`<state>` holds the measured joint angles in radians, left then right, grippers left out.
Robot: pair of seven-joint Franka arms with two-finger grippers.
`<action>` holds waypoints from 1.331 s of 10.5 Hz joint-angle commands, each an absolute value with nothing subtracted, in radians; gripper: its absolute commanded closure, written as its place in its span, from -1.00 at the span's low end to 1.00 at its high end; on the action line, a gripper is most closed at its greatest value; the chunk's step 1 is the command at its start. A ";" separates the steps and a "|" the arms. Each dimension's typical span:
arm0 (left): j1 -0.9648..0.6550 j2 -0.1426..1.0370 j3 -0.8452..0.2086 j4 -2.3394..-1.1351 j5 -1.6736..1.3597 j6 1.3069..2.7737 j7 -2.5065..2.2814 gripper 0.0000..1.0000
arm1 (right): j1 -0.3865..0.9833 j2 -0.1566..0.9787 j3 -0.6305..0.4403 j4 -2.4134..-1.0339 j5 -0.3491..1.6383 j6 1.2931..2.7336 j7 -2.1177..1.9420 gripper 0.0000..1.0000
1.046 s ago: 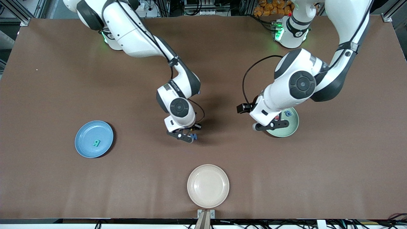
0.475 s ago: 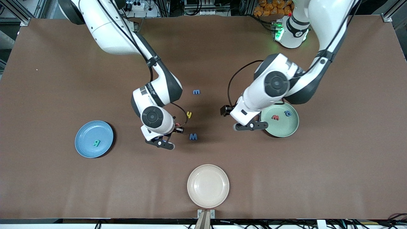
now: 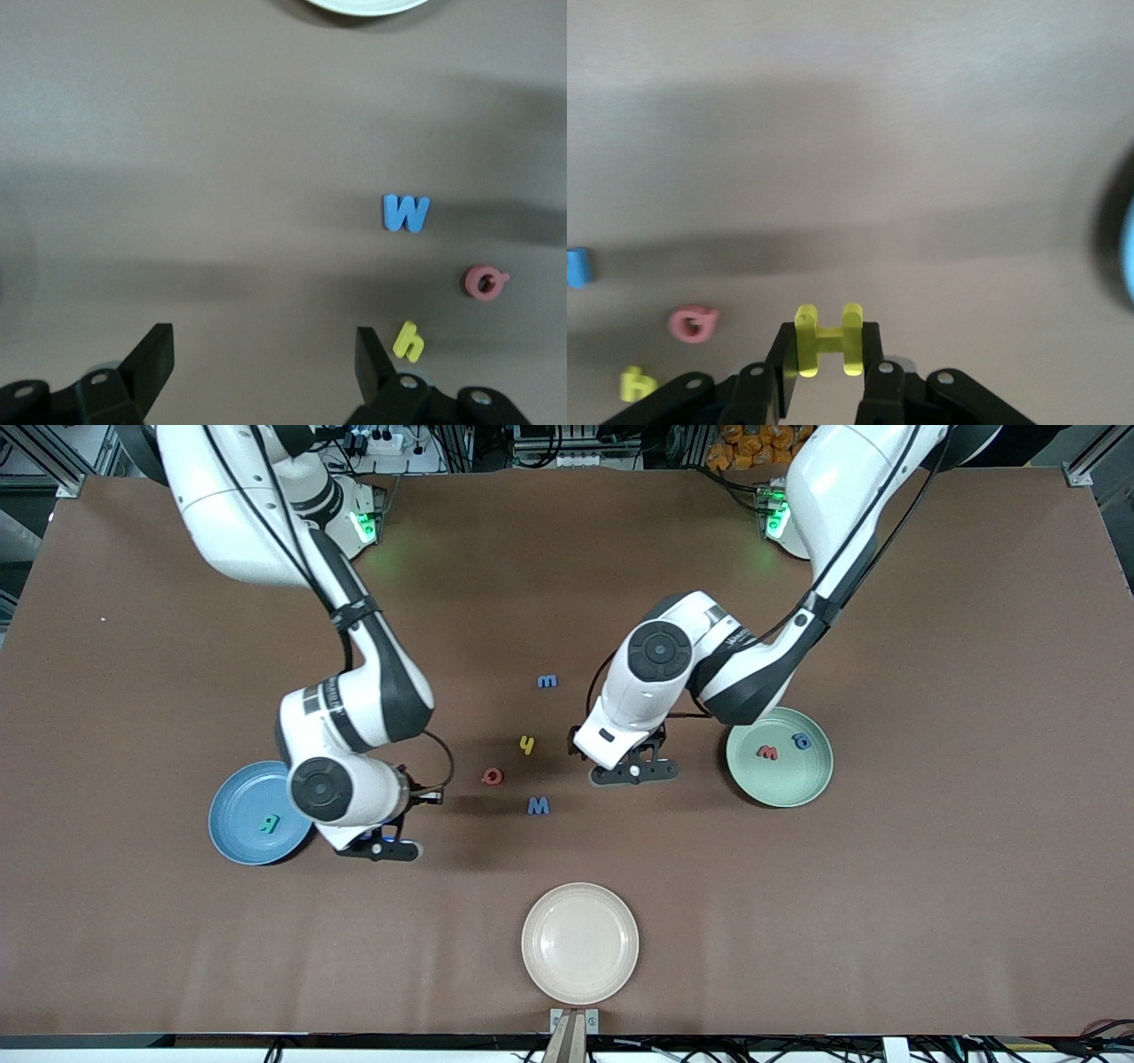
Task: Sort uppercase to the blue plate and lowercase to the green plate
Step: 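Carry the yellow H to the blue plate with the right gripper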
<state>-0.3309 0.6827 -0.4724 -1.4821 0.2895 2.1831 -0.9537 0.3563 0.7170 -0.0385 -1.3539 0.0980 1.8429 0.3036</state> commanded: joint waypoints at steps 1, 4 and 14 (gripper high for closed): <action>-0.507 0.736 -0.331 -1.437 0.359 2.244 -1.054 -0.82 | 0.286 0.619 -0.028 -1.497 0.040 1.891 0.145 1.00; -0.656 0.797 -0.207 -1.402 0.359 2.347 -1.100 -0.82 | 0.220 0.531 -0.029 -1.709 -0.012 2.113 -0.018 1.00; -0.856 0.914 -0.064 -1.341 0.374 2.516 -1.115 -0.74 | 0.038 0.535 -0.028 -1.709 -0.020 2.103 -0.425 1.00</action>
